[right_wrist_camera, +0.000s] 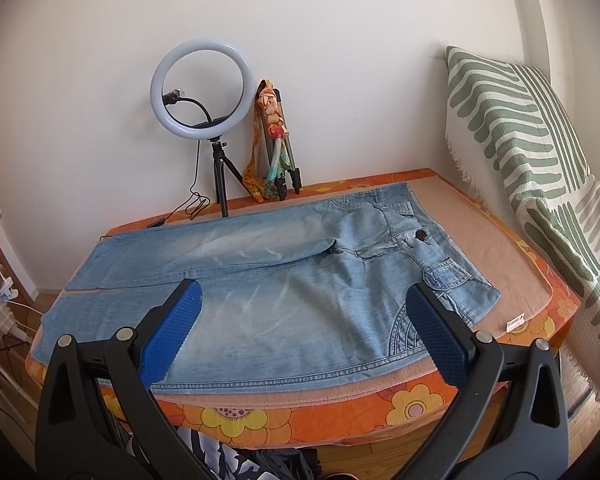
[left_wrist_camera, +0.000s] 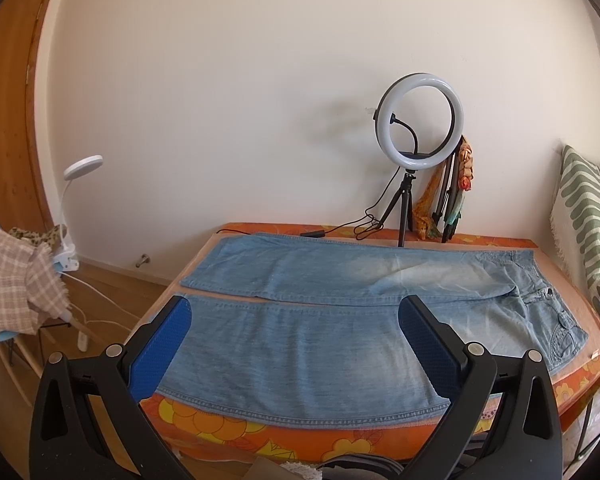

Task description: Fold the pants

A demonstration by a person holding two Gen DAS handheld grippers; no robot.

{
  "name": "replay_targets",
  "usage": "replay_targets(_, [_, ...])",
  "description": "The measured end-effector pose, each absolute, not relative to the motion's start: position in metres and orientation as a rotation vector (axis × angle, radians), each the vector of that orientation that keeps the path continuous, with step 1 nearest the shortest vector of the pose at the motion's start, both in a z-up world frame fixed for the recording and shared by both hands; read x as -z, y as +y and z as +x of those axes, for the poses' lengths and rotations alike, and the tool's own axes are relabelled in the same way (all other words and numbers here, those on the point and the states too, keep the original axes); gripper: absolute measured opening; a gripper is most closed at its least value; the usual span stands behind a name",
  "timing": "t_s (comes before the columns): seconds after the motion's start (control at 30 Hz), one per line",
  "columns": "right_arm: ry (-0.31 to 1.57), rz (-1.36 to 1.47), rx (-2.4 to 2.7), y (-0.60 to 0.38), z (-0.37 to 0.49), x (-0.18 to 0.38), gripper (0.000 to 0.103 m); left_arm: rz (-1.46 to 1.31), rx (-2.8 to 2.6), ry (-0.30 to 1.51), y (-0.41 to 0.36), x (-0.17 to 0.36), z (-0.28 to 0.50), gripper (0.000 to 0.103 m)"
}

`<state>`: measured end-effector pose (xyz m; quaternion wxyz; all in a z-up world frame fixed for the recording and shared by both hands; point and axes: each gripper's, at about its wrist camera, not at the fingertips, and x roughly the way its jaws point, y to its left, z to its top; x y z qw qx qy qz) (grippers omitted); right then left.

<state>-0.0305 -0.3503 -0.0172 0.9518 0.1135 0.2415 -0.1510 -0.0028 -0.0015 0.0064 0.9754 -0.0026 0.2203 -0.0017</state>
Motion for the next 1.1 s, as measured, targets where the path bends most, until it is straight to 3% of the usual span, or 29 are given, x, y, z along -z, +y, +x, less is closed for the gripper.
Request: replay_targets(1.1, [0.513,0.205,0.263,-0.353,-0.009,0.016,0.103,0.021,-0.029,0.461,0.009,0.001,0.016,0.103])
